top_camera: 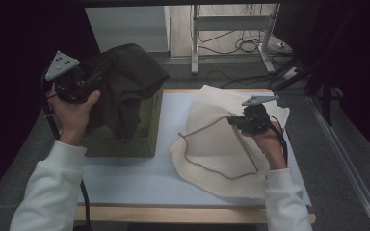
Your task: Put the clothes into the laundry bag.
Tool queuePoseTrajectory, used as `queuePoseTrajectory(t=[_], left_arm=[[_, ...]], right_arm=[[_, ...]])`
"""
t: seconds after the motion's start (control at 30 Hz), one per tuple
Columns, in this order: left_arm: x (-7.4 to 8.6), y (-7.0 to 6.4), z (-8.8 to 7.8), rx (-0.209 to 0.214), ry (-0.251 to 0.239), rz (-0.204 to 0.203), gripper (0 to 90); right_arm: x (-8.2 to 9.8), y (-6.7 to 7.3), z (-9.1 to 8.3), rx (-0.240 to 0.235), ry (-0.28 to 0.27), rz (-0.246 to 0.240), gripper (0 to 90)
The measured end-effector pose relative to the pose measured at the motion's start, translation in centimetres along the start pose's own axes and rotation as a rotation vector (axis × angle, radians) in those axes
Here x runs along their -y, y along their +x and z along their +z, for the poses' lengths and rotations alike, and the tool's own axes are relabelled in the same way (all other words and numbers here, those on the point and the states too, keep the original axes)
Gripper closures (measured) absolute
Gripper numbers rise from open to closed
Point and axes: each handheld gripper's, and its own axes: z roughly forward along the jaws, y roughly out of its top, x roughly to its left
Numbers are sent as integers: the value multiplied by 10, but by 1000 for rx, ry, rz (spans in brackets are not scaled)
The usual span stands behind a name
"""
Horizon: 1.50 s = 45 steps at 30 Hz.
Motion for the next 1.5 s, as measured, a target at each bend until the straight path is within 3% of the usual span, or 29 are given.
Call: queuePoseTrajectory(t=[0.63, 1.5], left_arm=[[-2, -19, -6, 66, -16, 21, 789], [-6, -52, -17, 203, -42, 34, 789]], right_arm=[[1, -1, 2, 1, 4, 4, 862], [1, -1, 3, 6, 4, 0, 862]])
